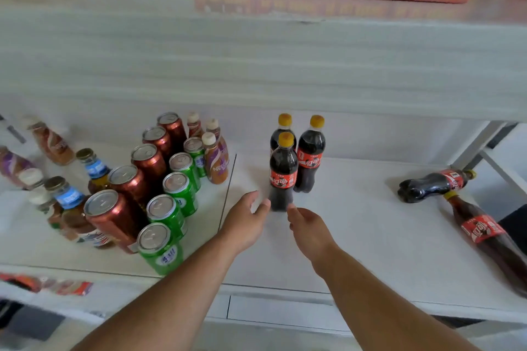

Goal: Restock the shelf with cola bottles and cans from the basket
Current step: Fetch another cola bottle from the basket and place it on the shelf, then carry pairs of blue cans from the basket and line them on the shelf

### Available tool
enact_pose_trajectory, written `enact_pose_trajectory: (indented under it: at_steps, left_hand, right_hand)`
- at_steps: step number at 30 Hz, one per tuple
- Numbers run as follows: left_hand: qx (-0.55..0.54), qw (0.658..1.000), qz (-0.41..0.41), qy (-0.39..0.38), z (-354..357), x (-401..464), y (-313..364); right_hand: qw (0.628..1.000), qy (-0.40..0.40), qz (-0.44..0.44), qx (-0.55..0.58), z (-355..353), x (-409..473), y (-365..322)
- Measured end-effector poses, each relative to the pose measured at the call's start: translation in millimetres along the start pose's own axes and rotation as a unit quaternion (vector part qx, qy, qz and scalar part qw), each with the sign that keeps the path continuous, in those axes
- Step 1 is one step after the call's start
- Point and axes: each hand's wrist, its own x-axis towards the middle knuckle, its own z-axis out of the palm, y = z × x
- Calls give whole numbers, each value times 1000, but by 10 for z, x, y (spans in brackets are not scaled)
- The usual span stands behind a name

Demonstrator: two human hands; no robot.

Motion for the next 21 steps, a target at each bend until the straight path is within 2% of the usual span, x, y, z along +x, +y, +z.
enact_pose_trajectory:
  at_steps: [3,7,8,12,16,21]
  left_hand:
    - [128,991,36,15,-137,-321,-44]
    - [219,973,26,74,-248,-875,-156]
    - [247,965,10,86,-252,-1029,-202]
    - [338,929,-77,128,-217,-1709,-365]
    - [347,906,-155,188,-212,-2396,-546]
    - [339,864,-294,228,-239,-3300,-865]
  right_hand:
    - [987,-51,-84,-124,26,-183,17]
    - [926,-106,-203,-301,98,-349,24]
    - [897,-118,-238,-353,113,-384,38]
    - [743,-150,-369,-538,223,-609,89]
    - [688,-196,-429,-551,464,-972,163]
    - [616,-269,-506,-540,912,-1544,260]
